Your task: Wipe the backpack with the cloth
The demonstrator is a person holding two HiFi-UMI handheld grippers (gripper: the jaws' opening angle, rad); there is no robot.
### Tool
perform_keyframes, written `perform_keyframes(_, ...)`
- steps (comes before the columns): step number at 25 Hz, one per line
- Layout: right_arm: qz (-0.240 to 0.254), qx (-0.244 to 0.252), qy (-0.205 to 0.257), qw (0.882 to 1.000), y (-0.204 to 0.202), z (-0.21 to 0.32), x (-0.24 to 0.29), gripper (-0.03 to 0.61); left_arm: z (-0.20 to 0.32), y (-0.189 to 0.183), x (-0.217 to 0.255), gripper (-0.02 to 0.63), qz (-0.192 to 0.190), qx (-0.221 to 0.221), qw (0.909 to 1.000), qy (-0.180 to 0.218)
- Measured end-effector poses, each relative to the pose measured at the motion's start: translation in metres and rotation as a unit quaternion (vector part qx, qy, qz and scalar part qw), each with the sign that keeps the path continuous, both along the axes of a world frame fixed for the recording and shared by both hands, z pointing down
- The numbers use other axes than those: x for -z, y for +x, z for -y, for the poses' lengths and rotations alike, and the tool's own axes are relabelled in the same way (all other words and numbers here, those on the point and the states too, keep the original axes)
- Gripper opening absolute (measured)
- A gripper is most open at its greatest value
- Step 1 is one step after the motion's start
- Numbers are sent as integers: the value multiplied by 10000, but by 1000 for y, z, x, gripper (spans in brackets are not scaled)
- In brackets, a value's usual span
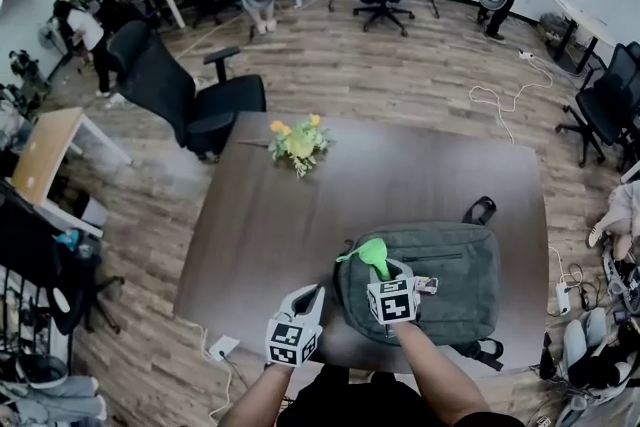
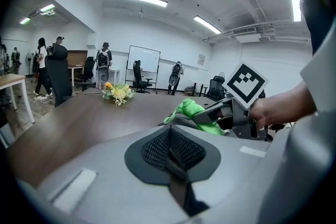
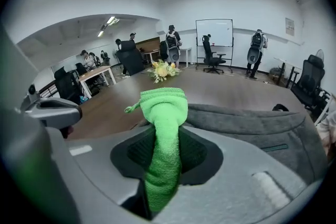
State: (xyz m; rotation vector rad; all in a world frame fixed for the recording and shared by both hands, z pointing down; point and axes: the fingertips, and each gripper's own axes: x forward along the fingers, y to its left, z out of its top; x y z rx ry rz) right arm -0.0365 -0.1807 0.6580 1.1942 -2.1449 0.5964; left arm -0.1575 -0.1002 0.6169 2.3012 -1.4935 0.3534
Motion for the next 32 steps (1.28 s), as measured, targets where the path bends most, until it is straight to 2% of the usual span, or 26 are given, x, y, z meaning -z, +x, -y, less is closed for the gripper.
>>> perform_keyframes(5, -209, 337, -304, 9988, -28, -10, -25, 103, -7, -12, -6, 20, 19, 145, 9999, -84)
perform_keyframes(10, -549, 440, -367, 9968, -31, -10, -42, 103, -8, -19, -9, 20, -30, 189, 9997, -145)
perform_keyframes(14, -862, 244, -355, 9953, -7, -3, -47, 101, -6, -15, -11, 20, -54, 137, 9998, -133)
perform_keyframes(24, -1043, -287, -317, 9936, 46, 4, -44, 100, 2, 13, -3, 20, -86, -260, 9996, -71)
perform_keyframes(32, -1231, -1005, -284, 9869, 119, 10, -37, 100, 1, 27, -12, 20, -23, -447, 9989, -147)
